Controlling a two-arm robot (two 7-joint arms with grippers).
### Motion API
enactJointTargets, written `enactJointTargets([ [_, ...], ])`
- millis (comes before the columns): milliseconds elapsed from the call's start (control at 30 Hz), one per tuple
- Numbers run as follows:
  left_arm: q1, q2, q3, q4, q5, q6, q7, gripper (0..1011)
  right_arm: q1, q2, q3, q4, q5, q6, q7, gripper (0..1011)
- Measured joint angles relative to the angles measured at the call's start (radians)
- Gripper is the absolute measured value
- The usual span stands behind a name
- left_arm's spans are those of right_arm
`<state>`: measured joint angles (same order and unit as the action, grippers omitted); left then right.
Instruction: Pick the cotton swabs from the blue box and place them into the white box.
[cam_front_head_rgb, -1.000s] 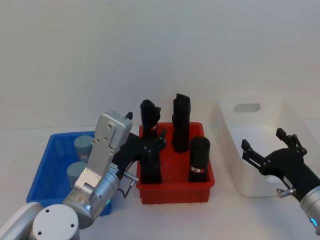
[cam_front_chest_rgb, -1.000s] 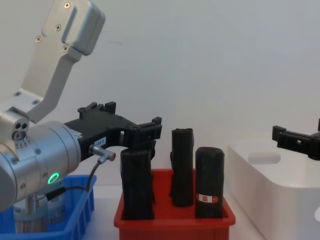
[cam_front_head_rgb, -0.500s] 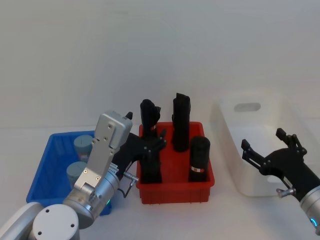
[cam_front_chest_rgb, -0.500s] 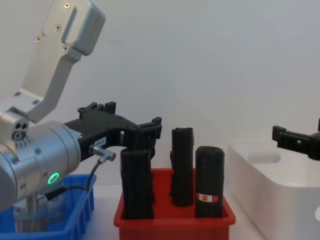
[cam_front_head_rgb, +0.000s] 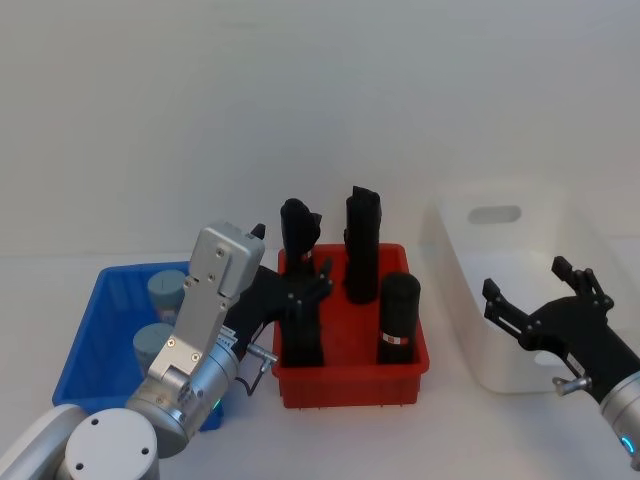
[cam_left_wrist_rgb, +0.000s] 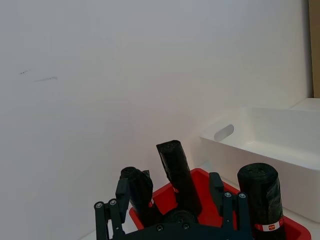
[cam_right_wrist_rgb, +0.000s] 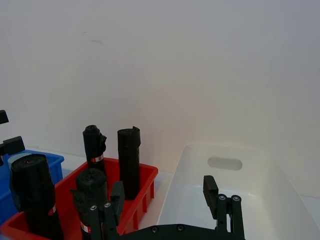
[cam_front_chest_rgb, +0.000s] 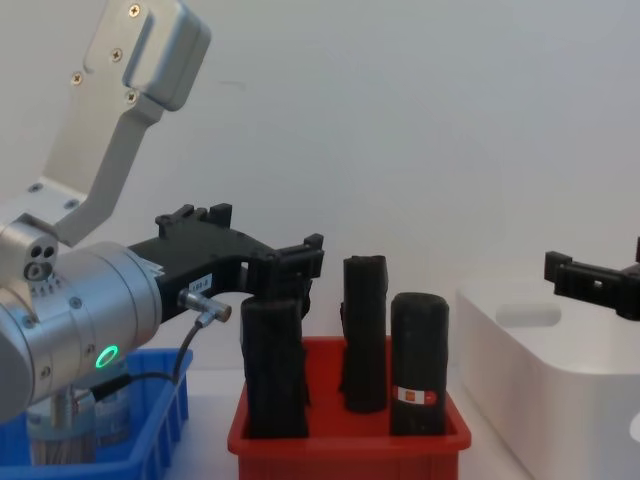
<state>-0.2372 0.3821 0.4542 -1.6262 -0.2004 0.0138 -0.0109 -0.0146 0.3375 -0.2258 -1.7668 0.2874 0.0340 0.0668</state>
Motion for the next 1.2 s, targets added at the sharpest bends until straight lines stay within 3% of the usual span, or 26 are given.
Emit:
enactJointTargets([
  [1200, 0.0, 0.0, 0.0, 0.0, 0.0, 0.0, 0.0, 1004, 0.0, 0.0, 0.0, 0.0, 0.0, 0.0, 0.0, 1001],
])
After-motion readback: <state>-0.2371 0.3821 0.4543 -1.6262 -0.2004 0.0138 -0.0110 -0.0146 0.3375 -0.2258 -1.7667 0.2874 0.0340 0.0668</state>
